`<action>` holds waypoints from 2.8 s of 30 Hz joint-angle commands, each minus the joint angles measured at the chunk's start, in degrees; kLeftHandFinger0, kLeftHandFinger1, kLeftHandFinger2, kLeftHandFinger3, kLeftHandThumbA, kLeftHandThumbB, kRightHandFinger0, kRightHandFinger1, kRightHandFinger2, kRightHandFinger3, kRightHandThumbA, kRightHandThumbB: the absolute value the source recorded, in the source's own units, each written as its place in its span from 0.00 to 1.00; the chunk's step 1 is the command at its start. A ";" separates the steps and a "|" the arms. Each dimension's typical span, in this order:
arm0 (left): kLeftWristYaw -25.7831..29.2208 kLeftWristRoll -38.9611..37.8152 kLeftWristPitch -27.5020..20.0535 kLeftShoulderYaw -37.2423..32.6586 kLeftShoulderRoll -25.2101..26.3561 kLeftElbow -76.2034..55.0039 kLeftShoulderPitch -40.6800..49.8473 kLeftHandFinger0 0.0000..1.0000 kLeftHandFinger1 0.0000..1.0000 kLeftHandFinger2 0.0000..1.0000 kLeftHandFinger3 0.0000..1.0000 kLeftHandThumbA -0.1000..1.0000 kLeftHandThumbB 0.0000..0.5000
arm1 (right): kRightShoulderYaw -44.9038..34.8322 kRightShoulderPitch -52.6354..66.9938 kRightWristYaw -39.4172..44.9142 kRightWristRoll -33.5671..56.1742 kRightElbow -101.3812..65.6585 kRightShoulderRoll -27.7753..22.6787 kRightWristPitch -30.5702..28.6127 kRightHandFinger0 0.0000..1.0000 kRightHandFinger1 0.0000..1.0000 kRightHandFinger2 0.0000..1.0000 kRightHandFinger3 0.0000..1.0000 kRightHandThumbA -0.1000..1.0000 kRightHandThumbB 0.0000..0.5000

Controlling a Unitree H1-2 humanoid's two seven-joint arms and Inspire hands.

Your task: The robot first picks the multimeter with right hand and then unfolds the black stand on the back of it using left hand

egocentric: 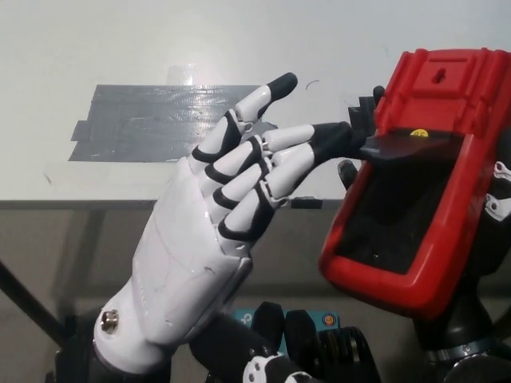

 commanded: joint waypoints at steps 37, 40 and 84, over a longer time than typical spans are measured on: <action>16.30 3.16 -7.84 -5.20 0.86 3.54 10.83 1.00 0.54 0.60 1.00 1.00 1.00 | -5.77 -7.51 -4.12 2.71 -1.06 -0.48 -6.66 0.00 0.15 0.61 1.00 0.00 0.18; 16.42 1.57 -7.94 -3.21 2.08 2.49 12.45 1.00 0.54 0.63 1.00 1.00 0.95 | -8.94 -9.28 -3.75 2.52 2.24 -0.87 -7.33 0.00 0.21 0.70 1.00 0.00 0.14; 33.35 5.39 -8.51 1.36 17.50 28.60 31.78 1.00 0.89 0.87 1.00 1.00 0.52 | 19.80 -53.85 -8.57 -81.73 83.82 -29.16 -23.04 0.00 0.19 0.61 0.63 0.00 0.38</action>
